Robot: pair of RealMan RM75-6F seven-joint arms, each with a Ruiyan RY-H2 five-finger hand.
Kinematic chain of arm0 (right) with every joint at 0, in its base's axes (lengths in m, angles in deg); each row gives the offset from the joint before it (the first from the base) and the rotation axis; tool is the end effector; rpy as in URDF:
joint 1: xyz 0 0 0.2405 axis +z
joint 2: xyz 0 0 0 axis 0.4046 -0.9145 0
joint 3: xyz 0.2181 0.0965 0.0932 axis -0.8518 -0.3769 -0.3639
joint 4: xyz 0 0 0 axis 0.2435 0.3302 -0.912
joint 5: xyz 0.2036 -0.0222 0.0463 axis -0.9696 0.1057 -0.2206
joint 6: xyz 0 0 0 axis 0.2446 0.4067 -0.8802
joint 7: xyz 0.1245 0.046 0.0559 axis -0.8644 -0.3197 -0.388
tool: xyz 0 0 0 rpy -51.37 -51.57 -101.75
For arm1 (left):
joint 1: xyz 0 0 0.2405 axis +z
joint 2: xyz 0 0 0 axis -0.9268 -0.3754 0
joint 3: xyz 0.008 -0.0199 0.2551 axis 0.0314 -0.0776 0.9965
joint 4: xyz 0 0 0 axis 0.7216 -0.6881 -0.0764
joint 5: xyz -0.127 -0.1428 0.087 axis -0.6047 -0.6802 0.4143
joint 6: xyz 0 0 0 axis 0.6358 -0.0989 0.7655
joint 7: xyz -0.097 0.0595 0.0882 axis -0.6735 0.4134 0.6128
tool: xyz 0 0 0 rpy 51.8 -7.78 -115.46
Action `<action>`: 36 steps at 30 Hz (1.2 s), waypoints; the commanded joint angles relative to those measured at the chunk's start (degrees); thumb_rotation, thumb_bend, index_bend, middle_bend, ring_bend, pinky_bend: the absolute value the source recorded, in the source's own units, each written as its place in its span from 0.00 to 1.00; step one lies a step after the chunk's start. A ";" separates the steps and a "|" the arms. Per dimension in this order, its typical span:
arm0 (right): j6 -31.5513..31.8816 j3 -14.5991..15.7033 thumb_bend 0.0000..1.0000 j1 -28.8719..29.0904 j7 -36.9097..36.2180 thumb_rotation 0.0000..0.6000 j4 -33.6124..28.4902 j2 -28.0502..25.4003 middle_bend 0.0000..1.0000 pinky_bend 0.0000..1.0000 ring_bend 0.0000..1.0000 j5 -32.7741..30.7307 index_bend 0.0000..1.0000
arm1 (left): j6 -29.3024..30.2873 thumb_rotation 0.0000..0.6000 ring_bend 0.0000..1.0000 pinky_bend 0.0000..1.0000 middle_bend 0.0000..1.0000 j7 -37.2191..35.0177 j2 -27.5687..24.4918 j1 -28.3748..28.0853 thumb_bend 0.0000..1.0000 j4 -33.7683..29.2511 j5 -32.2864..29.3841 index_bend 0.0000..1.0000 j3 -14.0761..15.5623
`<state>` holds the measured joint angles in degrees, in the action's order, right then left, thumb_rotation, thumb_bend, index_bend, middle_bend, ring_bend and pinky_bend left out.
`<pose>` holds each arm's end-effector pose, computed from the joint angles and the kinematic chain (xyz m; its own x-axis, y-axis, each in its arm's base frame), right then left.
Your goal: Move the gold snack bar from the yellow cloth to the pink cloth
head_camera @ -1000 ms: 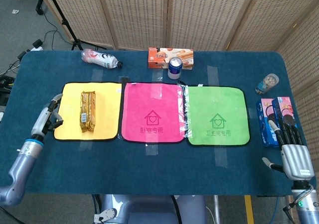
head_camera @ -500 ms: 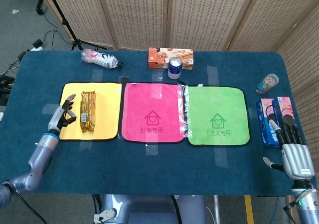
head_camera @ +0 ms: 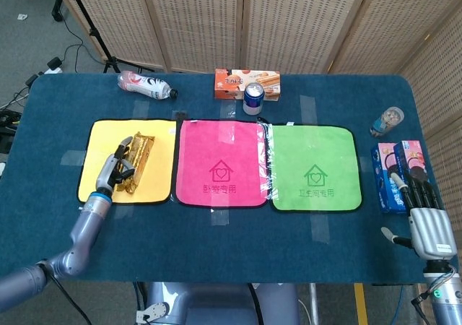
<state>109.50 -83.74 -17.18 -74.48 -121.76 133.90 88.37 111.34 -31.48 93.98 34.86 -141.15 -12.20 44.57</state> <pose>-0.3091 -0.2005 0.1562 0.3940 0.0073 0.9191 -0.9191 -0.0001 0.3940 -0.2295 0.3606 0.0002 -0.6758 0.2052 0.7080 0.7291 0.3276 0.6010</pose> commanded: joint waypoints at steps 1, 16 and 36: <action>0.05 0.02 0.00 -0.01 -0.15 1.00 -0.16 -0.11 0.00 0.00 0.00 0.06 0.00 | 0.07 1.00 0.00 0.00 0.00 1.28 1.38 -0.93 1.00 -0.96 -1.74 0.00 -1.11; -0.53 -0.04 0.00 0.22 0.21 1.00 -0.31 -0.03 0.00 0.00 0.00 -0.67 0.00 | -0.98 1.00 0.00 0.00 0.00 6.39 6.09 -5.60 1.00 -2.97 -6.52 0.00 -4.11; -1.82 -0.76 0.00 0.76 -1.94 1.00 -0.03 -0.81 0.00 0.00 0.00 -2.26 0.00 | -2.03 1.00 0.00 0.00 0.00 14.27 12.77 -14.25 1.00 -1.15 -13.97 0.00 -6.69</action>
<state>107.68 -84.50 -16.43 -76.41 -121.79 133.10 86.12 109.29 -17.97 106.03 21.38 -142.62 -25.31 38.01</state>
